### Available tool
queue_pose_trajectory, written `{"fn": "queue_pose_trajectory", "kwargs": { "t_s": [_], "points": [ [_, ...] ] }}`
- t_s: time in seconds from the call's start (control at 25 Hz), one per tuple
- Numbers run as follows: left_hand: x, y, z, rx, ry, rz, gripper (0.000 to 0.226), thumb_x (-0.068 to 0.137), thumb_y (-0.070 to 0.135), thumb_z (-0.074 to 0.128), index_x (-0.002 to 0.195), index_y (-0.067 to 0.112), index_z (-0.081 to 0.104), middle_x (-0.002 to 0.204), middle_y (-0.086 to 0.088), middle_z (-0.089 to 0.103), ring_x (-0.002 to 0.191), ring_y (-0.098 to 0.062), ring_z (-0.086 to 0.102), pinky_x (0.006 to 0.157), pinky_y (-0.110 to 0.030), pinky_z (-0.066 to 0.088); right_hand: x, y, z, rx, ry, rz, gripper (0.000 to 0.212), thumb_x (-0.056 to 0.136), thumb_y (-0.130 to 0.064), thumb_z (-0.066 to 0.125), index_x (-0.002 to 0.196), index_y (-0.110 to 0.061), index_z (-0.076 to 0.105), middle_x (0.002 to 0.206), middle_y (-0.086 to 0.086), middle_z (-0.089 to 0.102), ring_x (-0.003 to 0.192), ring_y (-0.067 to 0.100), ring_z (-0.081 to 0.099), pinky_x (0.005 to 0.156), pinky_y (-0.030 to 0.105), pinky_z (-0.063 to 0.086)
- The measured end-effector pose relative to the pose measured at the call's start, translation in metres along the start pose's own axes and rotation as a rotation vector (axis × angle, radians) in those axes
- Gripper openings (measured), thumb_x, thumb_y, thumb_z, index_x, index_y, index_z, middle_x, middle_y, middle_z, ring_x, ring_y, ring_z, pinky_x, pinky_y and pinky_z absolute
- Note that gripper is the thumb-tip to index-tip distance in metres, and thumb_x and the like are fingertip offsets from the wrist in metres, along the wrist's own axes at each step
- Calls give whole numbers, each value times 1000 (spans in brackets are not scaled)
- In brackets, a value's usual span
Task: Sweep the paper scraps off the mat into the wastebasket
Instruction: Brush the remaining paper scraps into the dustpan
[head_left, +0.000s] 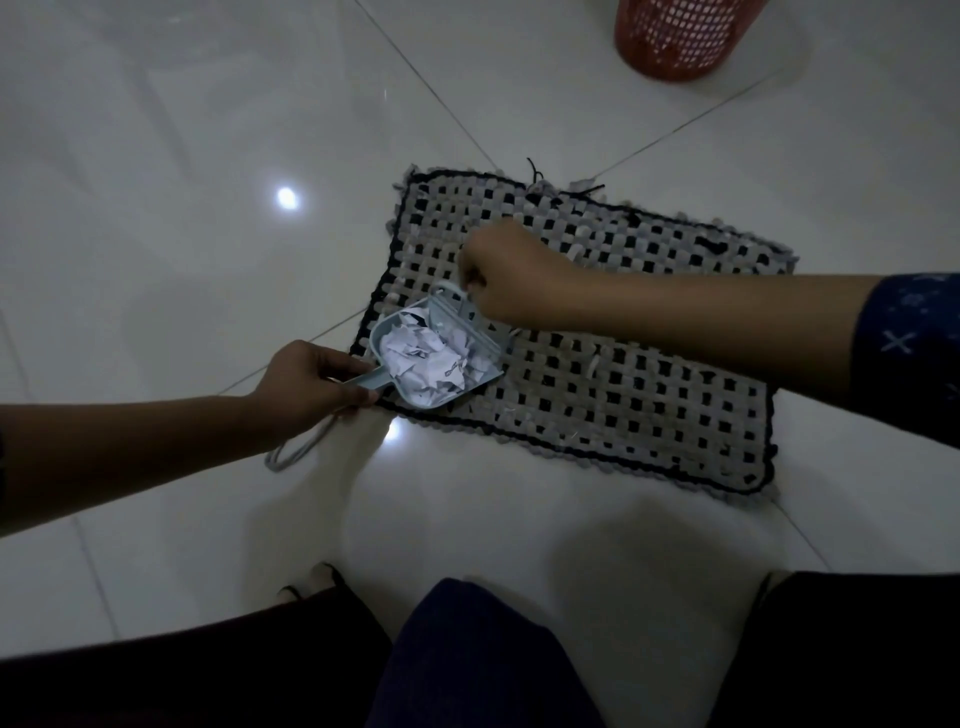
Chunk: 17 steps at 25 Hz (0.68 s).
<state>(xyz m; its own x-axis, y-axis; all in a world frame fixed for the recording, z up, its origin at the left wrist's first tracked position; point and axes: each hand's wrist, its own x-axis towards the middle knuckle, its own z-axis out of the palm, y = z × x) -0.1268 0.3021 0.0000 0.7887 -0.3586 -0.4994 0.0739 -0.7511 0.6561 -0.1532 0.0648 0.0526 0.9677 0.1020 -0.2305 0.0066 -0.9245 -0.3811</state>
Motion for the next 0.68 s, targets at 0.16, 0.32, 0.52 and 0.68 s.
{"fn": "queue_pose_trajectory", "kwargs": {
  "t_s": [0.16, 0.32, 0.52, 0.68],
  "points": [
    [0, 1, -1, 19, -10, 5, 32, 65, 7, 80, 96, 15, 74, 61, 19, 68, 70, -22, 69, 76, -24, 54, 10, 20, -29, 49, 78, 84, 21, 74, 6, 55, 86, 16, 68, 86, 34, 69, 61, 32, 64, 62, 40, 59],
    [1, 2, -8, 62, -26, 38, 32, 64, 9, 81, 94, 18, 75, 58, 26, 65, 69, -11, 68, 74, -19, 52, 4, 31, -23, -11, 56, 96, 22, 72, 9, 51, 83, 24, 62, 87, 42, 64, 80, 49, 65, 71, 48, 59],
    [-3, -4, -16, 62, -49, 39, 30, 64, 8, 82, 89, 22, 74, 59, 25, 66, 56, 11, 60, 67, -9, 48, 0, 25, -15, -23, 41, 89, 41, 74, 9, 50, 44, -6, 28, 44, 12, 23, 44, 18, 20, 55, 27, 20],
    [-3, -8, -13, 67, -24, 36, 34, 62, 7, 82, 94, 12, 75, 90, 4, 72, 60, 12, 59, 77, -21, 46, -5, -5, -2, -2, 8, 14, 52, 75, 13, 50, 47, -15, 15, 47, 5, 12, 45, 16, 10, 57, 32, 18]
  ]
}}
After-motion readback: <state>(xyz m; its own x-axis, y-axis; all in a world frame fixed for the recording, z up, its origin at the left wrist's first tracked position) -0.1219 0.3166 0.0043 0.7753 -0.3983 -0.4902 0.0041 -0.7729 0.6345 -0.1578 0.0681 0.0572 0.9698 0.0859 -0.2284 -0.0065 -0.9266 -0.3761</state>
